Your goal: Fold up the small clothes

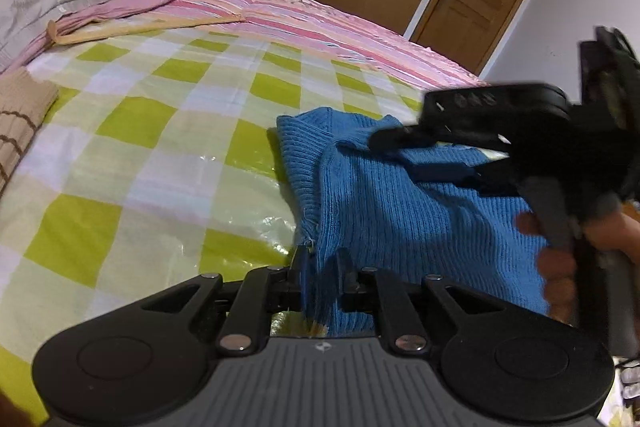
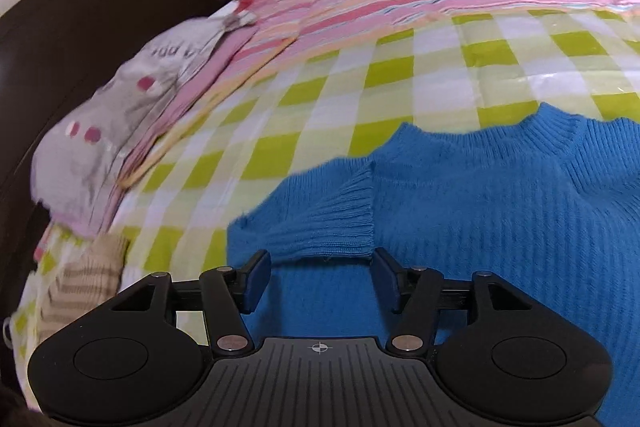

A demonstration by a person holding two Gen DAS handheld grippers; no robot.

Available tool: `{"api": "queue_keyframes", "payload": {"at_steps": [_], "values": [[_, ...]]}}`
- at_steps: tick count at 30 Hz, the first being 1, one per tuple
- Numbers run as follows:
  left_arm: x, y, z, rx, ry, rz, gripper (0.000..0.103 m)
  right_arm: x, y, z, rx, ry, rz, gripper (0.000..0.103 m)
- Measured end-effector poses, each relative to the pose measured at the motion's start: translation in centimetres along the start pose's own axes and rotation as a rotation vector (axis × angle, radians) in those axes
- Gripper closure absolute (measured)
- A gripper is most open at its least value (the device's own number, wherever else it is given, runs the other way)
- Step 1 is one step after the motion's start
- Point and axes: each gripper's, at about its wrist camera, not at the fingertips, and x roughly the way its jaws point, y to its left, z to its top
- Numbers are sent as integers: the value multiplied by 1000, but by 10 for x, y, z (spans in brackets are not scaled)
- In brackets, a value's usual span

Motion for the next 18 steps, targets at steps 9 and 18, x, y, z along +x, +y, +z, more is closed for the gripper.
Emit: {"api": "queue_keyframes", "payload": {"at_steps": [9,18], "values": [[-12,3,5,9,-31,-13,84,23,28,10,37,10,-5,49],[-10,2,3,18,-2,-38,84,44,52,14,-66,45,-186,61]]}}
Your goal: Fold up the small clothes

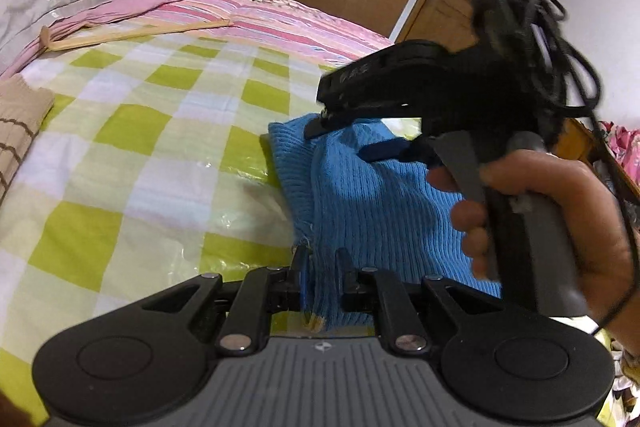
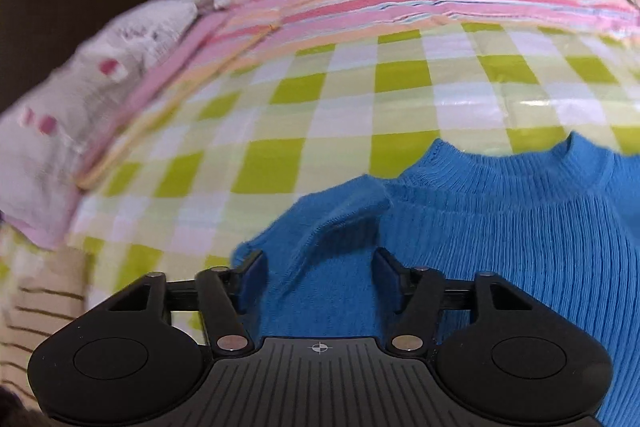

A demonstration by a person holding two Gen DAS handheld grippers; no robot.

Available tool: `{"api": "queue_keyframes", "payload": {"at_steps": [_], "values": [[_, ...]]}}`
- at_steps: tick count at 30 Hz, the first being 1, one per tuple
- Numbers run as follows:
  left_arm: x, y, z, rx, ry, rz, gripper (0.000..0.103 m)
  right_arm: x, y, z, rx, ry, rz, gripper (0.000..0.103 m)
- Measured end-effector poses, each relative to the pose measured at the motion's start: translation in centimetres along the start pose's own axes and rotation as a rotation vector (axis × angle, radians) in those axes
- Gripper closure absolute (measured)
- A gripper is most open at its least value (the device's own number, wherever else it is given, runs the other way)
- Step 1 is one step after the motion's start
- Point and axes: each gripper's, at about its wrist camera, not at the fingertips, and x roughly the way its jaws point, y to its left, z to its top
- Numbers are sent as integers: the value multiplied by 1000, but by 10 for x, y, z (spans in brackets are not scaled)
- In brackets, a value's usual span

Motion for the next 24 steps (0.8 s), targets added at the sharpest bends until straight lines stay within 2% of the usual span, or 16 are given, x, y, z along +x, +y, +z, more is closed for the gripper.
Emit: {"api": "queue_keyframes", "payload": {"at_steps": [2,4,6,8,10,15,20,22,24], "values": [[-2,0,0,0,-1,-3,84,1,4,-1,-25,5,7,85],[-5,1,1,-5,-11,-8,84,-6,8,-1,-28,-4,29,93],[-10,2,3,-9,-26,-17,84,-19,17,0,-49,-39,56,96],[-12,2,4,-9,-38,-21,84,-24,28,3,-68,-56,86,96],[-11,4,4,-13,-34,-20,84,-17,39,3,-93,-60,73,96],[-2,8,2,-25,8,-9,84,15,38,-3,-110,22,56,95],[4,7,-1,-16,31,-1,84,4,29,3,-57,17,122,84],[4,7,-2,-17,35,2,84,-7,28,4,-65,-7,134,82],[4,5,-2,-14,35,5,84,-16,28,2,-79,-22,142,77]]}}
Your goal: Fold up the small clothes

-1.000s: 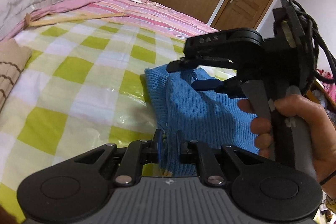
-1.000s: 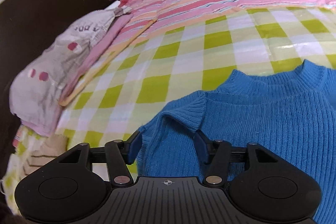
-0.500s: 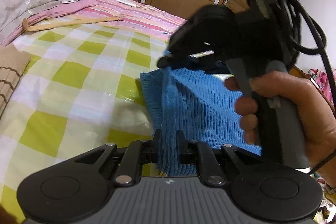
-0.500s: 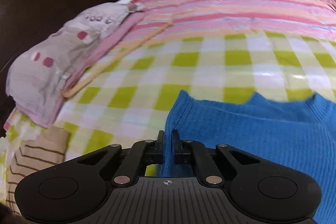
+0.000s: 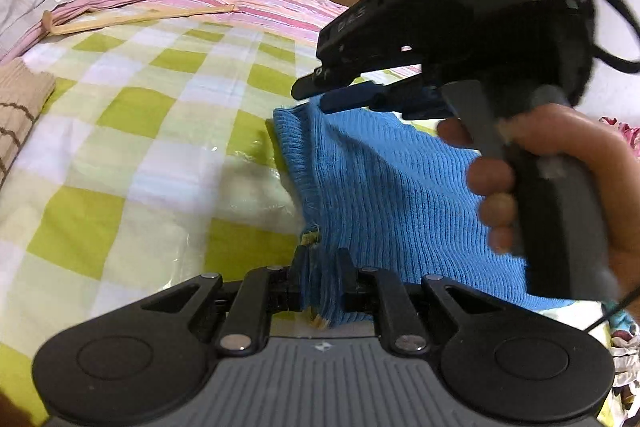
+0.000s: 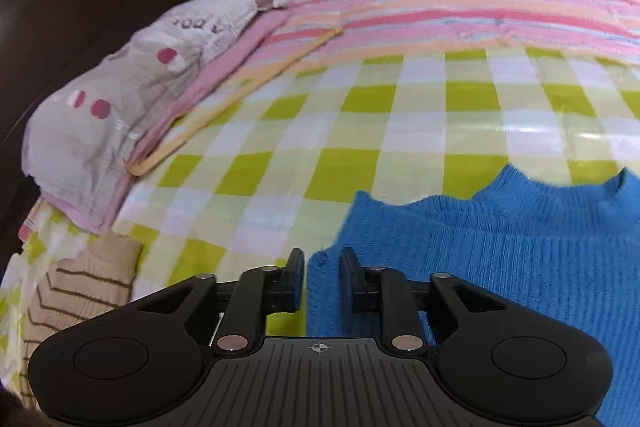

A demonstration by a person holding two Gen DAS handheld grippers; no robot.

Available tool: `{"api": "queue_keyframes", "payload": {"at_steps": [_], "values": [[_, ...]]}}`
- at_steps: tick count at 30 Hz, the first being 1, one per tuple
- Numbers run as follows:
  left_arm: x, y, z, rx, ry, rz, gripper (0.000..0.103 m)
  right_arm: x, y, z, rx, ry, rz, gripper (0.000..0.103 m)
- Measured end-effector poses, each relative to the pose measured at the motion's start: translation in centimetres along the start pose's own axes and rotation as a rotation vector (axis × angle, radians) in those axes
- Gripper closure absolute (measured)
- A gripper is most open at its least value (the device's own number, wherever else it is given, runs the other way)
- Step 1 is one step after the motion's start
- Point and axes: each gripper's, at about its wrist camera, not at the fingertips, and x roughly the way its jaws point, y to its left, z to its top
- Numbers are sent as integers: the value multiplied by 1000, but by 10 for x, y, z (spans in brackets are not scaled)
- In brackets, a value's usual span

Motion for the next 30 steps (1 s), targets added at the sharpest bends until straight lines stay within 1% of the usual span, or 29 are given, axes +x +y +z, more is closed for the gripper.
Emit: {"api": "queue_keyframes", "payload": {"at_steps": [1,4,6,7,8,9,11,13,18,21,23,30], "values": [[0,-1,0,4,-1,1,84,-3,1,-1,-7,-4,5,74],[-1,-4,-1,15,-1,5,84,-7,7,-8,-60,-1,3,73],[-1,-6,-1,21,2,9,84,-3,12,-13,-93,18,-5,71],[-1,-7,-1,28,3,12,84,3,15,-15,-108,47,-7,65],[-1,-8,-2,39,3,18,84,8,17,-17,-123,76,-7,61],[-2,-10,-2,48,2,23,84,11,20,-20,-140,87,-11,61],[-3,-12,-2,64,-1,30,84,9,26,-22,-165,70,-19,59],[-3,-12,-1,71,-1,31,84,4,27,-22,-153,67,6,61],[-4,-13,-2,81,-4,37,84,-17,27,-22,-159,41,8,61],[-3,-15,-1,87,-5,42,84,-31,21,-25,-151,37,1,58],[-4,-16,-2,92,-5,45,84,-42,15,-29,-153,30,-7,55],[-3,-24,-4,123,-7,60,84,-89,-18,-44,-143,3,-52,51]]}}
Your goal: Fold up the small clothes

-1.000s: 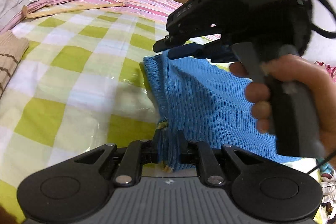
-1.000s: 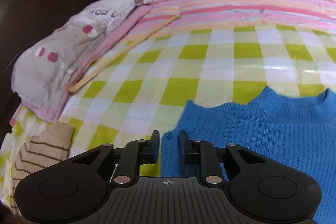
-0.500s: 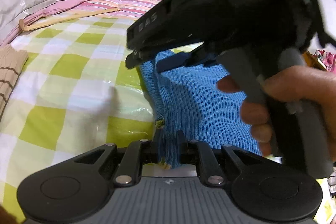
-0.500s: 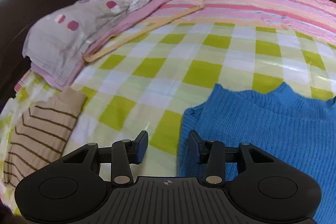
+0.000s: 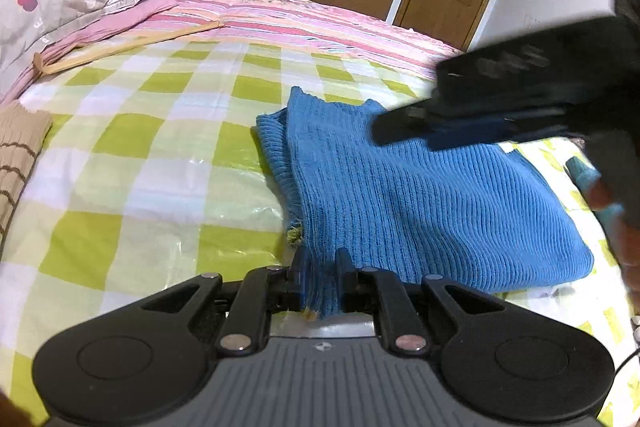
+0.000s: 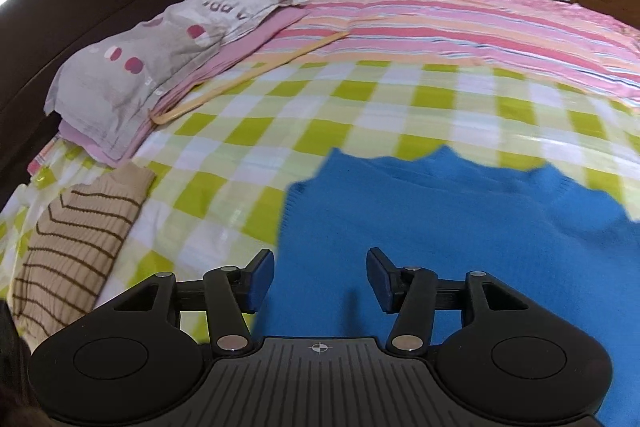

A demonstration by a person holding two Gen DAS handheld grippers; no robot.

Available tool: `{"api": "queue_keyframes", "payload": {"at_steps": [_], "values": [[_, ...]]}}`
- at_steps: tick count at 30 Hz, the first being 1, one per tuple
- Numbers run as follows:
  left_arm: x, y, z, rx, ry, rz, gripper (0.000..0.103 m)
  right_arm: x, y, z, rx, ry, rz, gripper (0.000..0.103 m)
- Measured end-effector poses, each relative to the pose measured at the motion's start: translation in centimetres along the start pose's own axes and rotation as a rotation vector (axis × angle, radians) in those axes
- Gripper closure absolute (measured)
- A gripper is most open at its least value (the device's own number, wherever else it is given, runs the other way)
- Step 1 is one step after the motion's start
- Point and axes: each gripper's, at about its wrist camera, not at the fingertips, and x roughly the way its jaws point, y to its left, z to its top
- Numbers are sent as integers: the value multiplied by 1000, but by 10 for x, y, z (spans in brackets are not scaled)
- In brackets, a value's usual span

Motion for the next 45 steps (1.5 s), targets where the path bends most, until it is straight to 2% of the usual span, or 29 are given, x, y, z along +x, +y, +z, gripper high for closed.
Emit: {"api": "queue_keyframes", "payload": {"at_steps": [7,11,18,25,29,33,37,40,44,45], "values": [[0,-8,-3,8,9,5,84,-39,-50,-22,39,-18,-88,47],[0,-5,-4,-22,13,-17,79,-51,-75,-32,76,-25,-119,45],[12,-3,-10,-106,39,-72,75,-49,-99,-45,128,-17,-119,43],[8,1,-8,-138,8,-116,75,-40,-87,-37,118,-31,-62,43],[16,0,-10,-149,23,-111,75,-33,-84,-35,126,-31,-52,43],[14,1,-10,-155,20,-115,74,-22,-69,-27,114,-18,-5,43],[14,0,-11,-148,16,-114,74,6,-31,-8,34,16,26,40],[13,-1,-11,-135,14,-117,74,42,-3,7,-2,69,31,39],[13,2,-11,-129,16,-128,74,80,28,17,-61,125,-7,39],[12,2,-11,-125,16,-128,74,90,37,18,-87,146,-42,38]]}}
